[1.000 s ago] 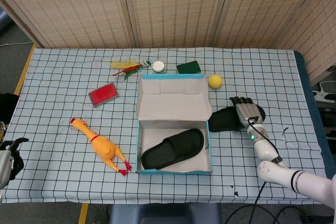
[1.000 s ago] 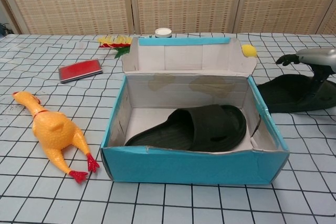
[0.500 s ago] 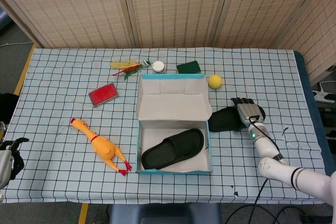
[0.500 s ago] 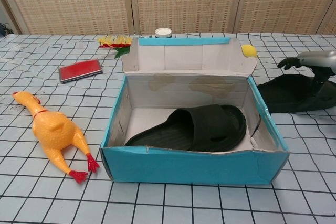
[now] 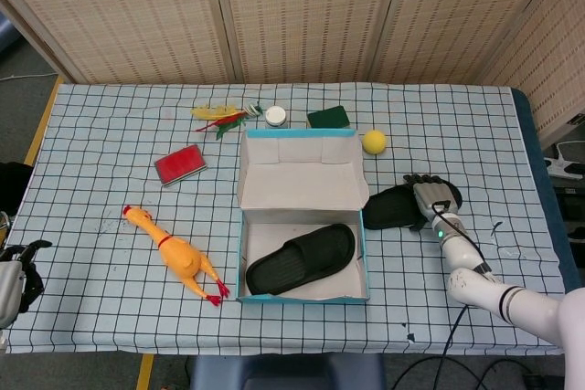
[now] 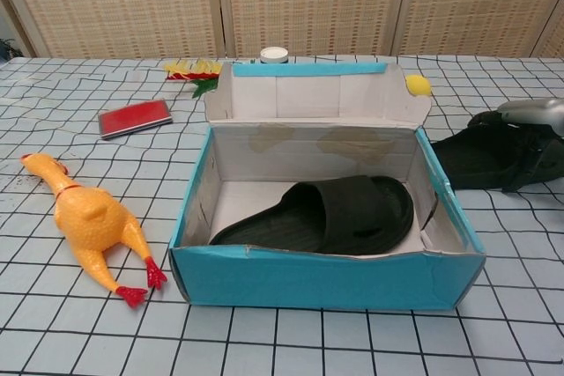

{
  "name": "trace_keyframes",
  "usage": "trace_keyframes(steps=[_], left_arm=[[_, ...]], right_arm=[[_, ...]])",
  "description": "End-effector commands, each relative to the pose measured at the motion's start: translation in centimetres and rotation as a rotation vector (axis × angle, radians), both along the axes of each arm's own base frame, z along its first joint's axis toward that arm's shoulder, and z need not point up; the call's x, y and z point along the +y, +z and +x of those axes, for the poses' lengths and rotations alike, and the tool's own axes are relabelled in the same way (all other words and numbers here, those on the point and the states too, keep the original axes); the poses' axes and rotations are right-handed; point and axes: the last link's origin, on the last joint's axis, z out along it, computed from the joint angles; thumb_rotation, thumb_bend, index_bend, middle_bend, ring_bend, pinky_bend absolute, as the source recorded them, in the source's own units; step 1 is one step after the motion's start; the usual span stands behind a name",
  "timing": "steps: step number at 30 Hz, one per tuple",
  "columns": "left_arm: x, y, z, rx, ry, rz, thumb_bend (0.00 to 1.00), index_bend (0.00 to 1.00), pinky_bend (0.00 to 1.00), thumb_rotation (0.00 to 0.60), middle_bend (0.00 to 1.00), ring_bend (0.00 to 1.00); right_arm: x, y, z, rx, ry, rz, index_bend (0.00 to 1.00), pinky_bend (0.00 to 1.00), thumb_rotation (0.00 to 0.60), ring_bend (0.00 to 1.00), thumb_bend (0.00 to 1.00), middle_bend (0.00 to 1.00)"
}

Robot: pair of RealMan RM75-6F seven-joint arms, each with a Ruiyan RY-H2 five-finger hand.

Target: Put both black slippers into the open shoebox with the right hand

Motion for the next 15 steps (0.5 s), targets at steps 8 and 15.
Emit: trace_keyframes(steps=[8, 15], left_arm=[[0.0, 0.0, 0.0, 0.003, 0.0, -0.003, 0.41, 0.29, 0.43, 0.6, 0.27, 0.28], [0.0, -0.2, 0.1, 0.009, -0.002, -0.01, 0.41, 0.29, 0.43, 0.6, 0.27, 0.28]], right_arm=[[0.4, 0.3, 0.3, 0.014, 0.032, -0.006, 0.23, 0.06, 0.6, 0.09, 0.02, 0.23], [1.3, 1.5, 0.8, 0.006, 0.062, -0.05, 0.41, 0.17, 0.6, 0.23, 0.02, 0.37]])
